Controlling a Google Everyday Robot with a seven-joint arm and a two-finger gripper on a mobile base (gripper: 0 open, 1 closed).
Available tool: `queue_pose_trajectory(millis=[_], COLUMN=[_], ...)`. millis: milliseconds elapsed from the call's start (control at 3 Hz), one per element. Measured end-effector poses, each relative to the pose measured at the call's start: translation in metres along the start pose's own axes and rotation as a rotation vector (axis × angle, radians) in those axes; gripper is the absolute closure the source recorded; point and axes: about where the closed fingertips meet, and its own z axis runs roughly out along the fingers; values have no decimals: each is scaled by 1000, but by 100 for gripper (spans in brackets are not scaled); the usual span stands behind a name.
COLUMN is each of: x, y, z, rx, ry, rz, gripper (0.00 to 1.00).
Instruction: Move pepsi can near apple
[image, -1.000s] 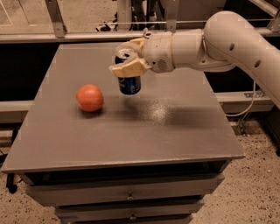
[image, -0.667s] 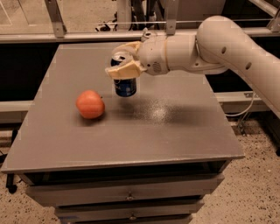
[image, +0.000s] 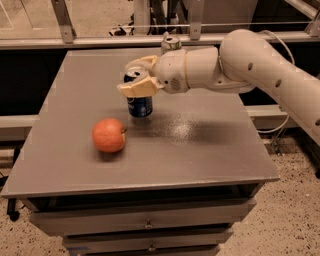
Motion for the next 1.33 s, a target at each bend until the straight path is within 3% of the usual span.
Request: queue_pose_trajectory(millis=[1333], x=[-12], y=[34], z=[28], rx=[-50], ry=[-88], rz=[34], gripper=[100])
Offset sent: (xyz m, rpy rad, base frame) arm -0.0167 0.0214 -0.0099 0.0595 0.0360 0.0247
